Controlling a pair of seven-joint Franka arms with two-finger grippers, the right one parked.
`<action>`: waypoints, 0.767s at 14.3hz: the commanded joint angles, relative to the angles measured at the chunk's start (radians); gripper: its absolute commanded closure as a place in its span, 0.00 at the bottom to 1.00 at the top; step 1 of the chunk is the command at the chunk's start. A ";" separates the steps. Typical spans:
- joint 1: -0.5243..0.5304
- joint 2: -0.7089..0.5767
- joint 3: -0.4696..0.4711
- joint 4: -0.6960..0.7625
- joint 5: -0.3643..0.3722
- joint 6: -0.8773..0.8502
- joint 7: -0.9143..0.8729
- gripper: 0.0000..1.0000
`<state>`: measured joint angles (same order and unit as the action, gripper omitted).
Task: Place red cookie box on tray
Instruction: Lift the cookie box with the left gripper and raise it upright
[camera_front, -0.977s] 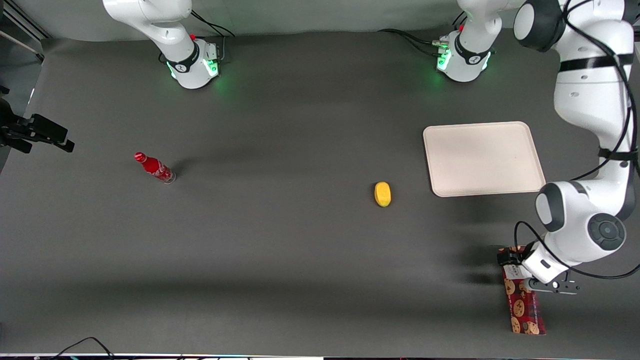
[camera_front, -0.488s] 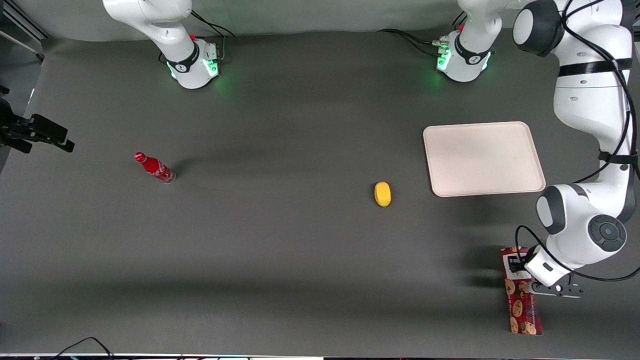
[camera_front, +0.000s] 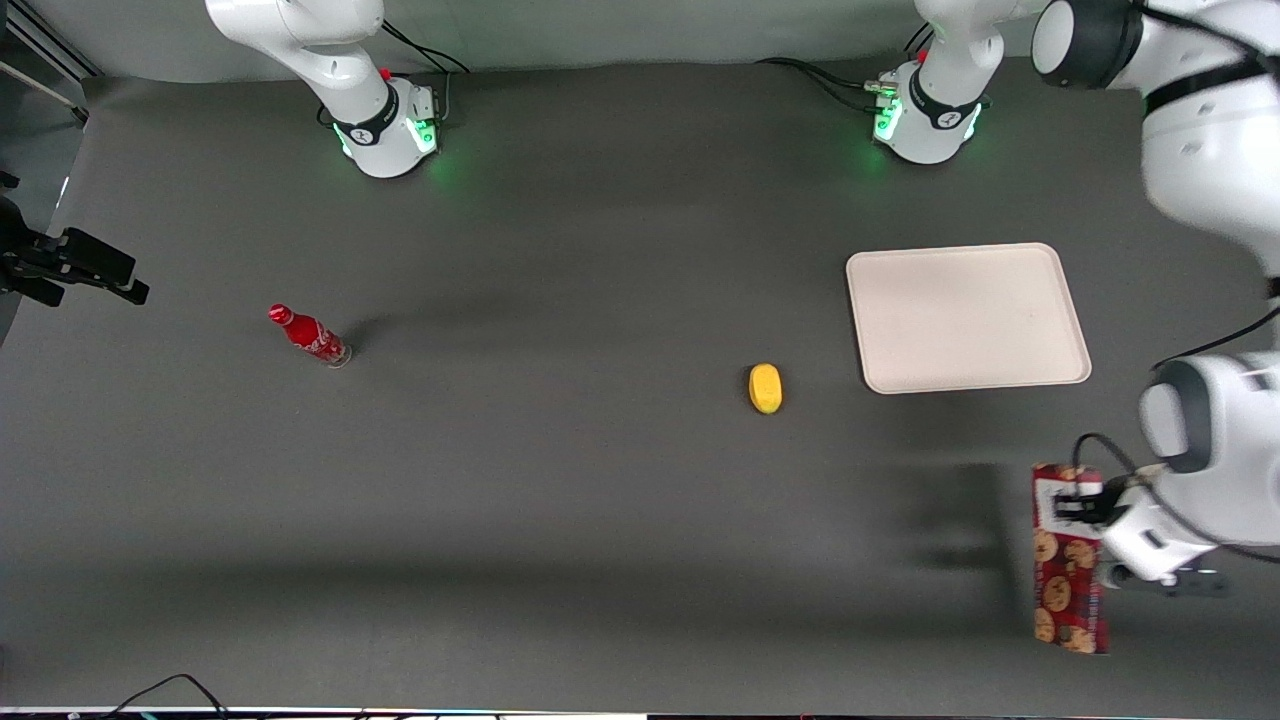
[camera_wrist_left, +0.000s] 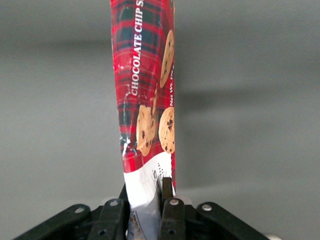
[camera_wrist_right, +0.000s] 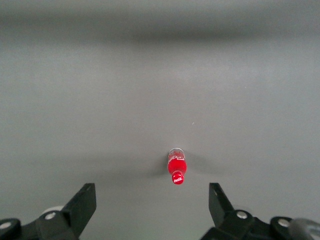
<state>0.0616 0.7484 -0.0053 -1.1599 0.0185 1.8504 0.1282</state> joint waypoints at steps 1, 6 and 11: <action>0.000 -0.075 0.007 0.143 -0.008 -0.248 -0.013 1.00; 0.003 -0.328 0.090 0.128 -0.006 -0.572 0.033 1.00; 0.000 -0.674 0.186 -0.265 0.046 -0.655 0.034 1.00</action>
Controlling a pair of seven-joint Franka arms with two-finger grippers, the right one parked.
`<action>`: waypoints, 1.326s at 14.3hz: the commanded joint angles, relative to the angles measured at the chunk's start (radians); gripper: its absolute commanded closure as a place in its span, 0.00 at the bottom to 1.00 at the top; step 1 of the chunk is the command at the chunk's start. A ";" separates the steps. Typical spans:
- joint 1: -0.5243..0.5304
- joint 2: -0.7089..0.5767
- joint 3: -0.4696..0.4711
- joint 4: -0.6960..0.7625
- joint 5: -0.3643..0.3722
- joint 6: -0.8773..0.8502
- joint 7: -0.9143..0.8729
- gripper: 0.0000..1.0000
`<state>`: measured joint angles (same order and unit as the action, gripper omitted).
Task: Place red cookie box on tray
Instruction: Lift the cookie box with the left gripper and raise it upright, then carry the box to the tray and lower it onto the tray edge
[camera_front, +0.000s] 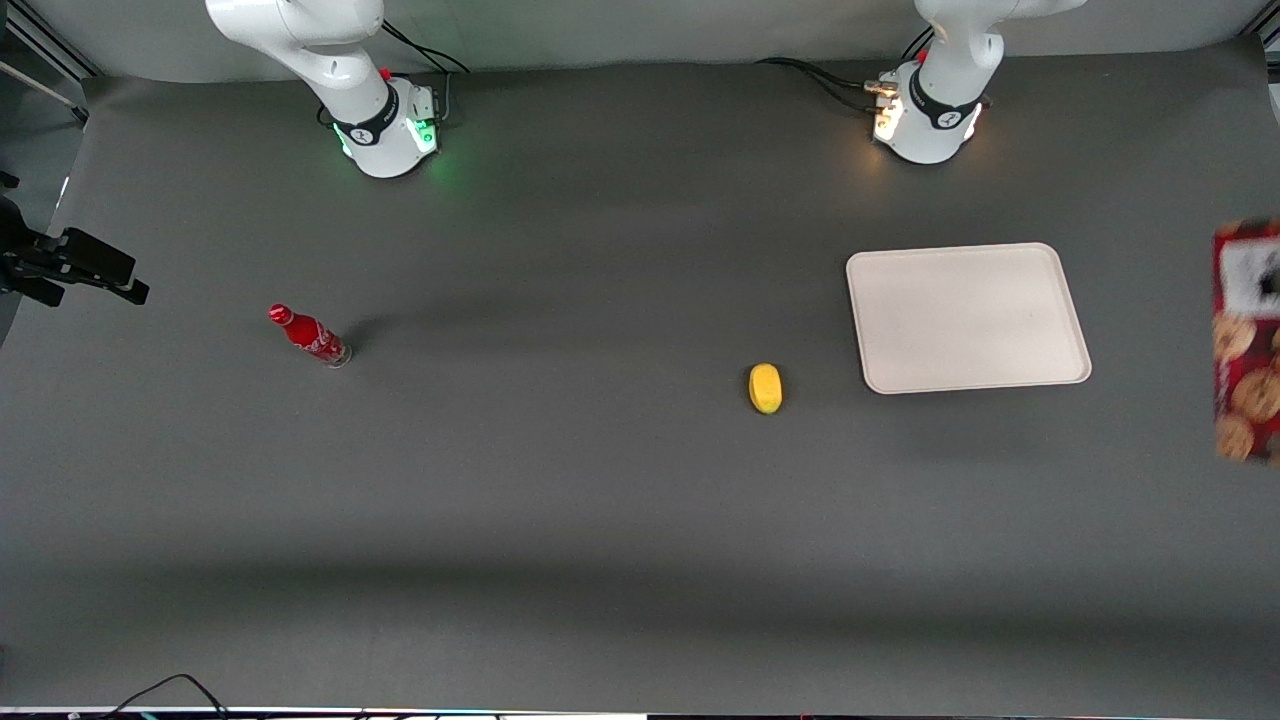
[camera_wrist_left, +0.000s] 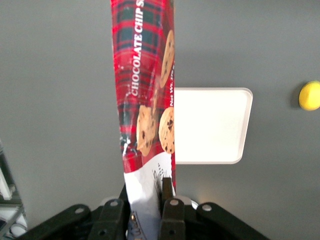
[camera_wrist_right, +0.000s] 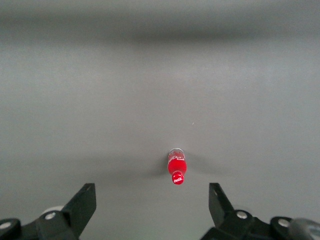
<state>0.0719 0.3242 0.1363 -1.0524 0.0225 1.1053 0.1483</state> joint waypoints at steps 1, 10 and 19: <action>-0.011 -0.346 0.045 -0.544 0.072 0.166 0.014 1.00; -0.011 -0.481 0.124 -1.320 0.102 0.876 0.024 1.00; -0.009 -0.464 0.192 -1.592 0.140 1.254 0.042 0.01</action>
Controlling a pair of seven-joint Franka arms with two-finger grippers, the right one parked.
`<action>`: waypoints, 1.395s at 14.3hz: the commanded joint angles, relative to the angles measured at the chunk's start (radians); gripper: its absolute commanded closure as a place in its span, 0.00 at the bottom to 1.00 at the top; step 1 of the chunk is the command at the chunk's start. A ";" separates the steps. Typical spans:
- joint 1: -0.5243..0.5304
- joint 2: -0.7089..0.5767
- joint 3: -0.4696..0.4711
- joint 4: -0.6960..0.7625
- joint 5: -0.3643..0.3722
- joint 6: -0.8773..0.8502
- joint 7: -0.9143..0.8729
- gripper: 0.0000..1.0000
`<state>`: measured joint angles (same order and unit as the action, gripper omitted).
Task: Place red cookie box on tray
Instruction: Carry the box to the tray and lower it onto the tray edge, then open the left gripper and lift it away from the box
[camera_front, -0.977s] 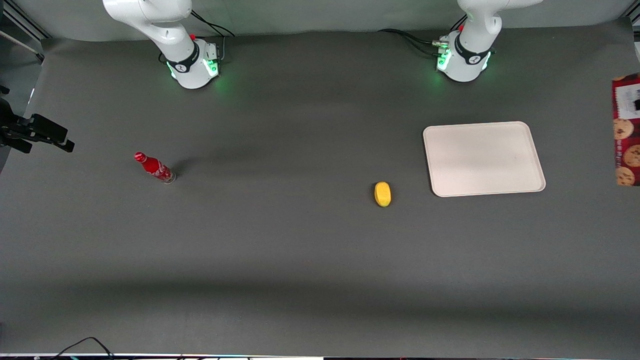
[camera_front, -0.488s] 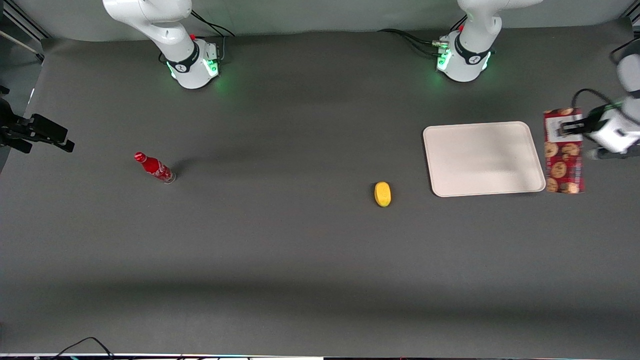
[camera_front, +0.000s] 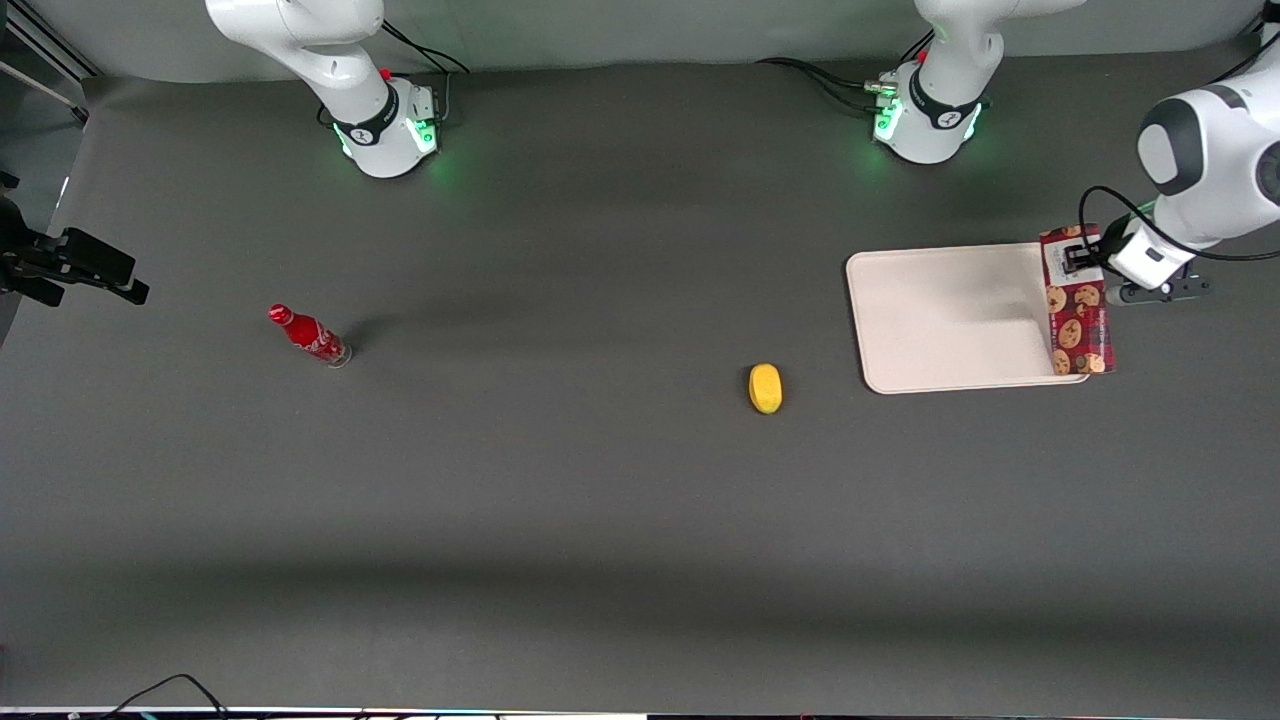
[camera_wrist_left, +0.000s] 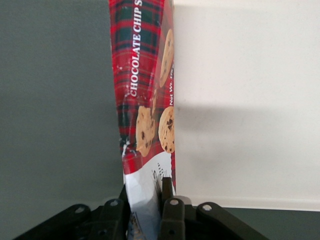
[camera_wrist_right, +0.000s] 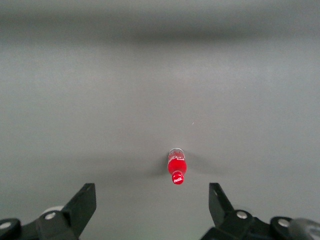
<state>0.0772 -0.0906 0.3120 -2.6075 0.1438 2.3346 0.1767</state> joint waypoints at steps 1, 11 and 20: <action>-0.016 -0.049 0.015 -0.028 0.019 0.017 0.014 0.00; -0.025 -0.075 -0.115 0.407 -0.001 -0.508 0.017 0.00; -0.030 -0.052 -0.338 0.878 -0.115 -0.889 -0.013 0.00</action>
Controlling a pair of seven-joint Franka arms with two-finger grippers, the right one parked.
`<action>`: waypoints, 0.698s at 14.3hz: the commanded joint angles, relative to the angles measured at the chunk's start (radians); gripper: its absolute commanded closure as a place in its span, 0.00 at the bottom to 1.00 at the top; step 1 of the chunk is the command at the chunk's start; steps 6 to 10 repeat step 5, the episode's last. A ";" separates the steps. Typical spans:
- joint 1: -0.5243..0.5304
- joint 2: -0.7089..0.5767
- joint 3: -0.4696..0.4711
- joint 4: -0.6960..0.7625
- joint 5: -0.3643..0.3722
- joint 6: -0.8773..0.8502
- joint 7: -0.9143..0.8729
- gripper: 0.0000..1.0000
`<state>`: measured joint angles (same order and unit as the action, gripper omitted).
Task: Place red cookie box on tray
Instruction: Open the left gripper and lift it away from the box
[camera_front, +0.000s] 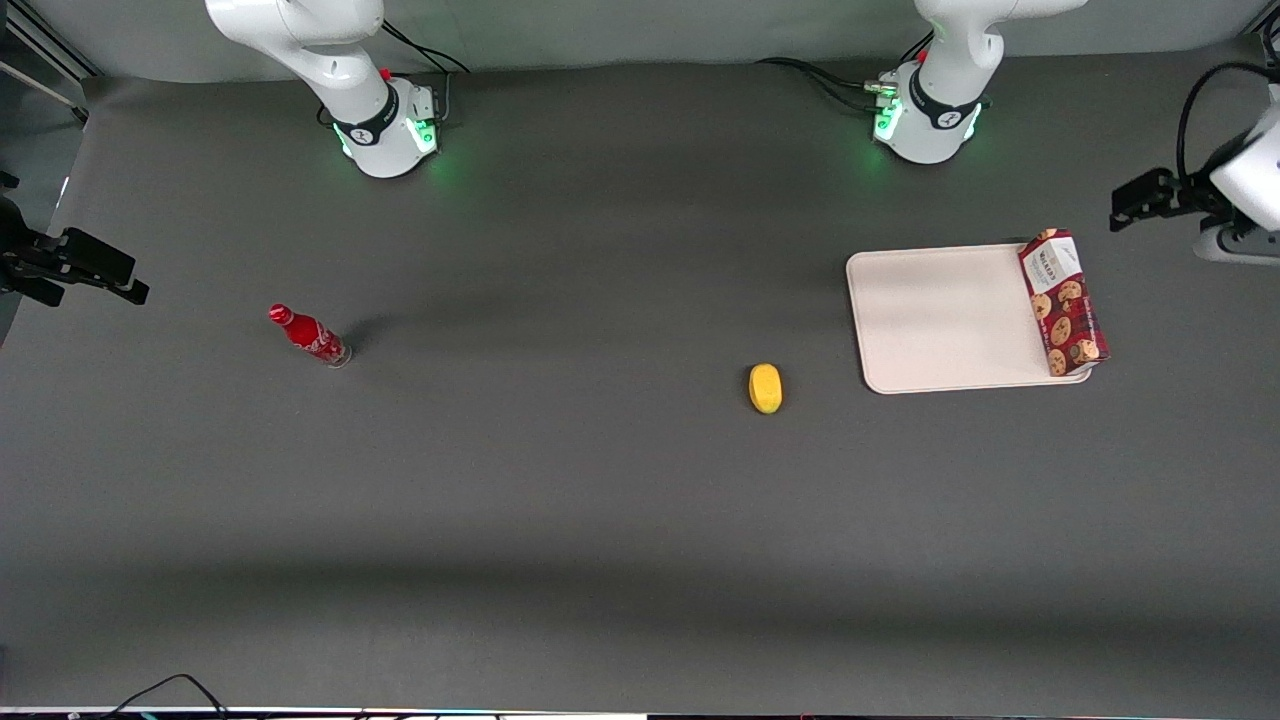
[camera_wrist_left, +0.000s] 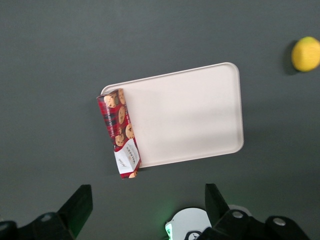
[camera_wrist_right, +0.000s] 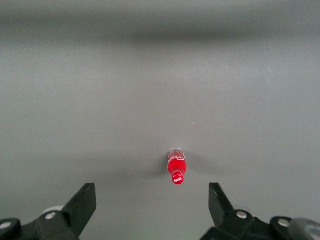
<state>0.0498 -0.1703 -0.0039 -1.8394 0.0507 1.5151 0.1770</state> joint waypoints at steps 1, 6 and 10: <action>-0.002 0.040 -0.022 0.142 -0.025 -0.078 -0.011 0.00; 0.001 0.083 -0.015 0.218 -0.025 -0.114 -0.002 0.00; 0.001 0.083 -0.015 0.218 -0.025 -0.114 -0.002 0.00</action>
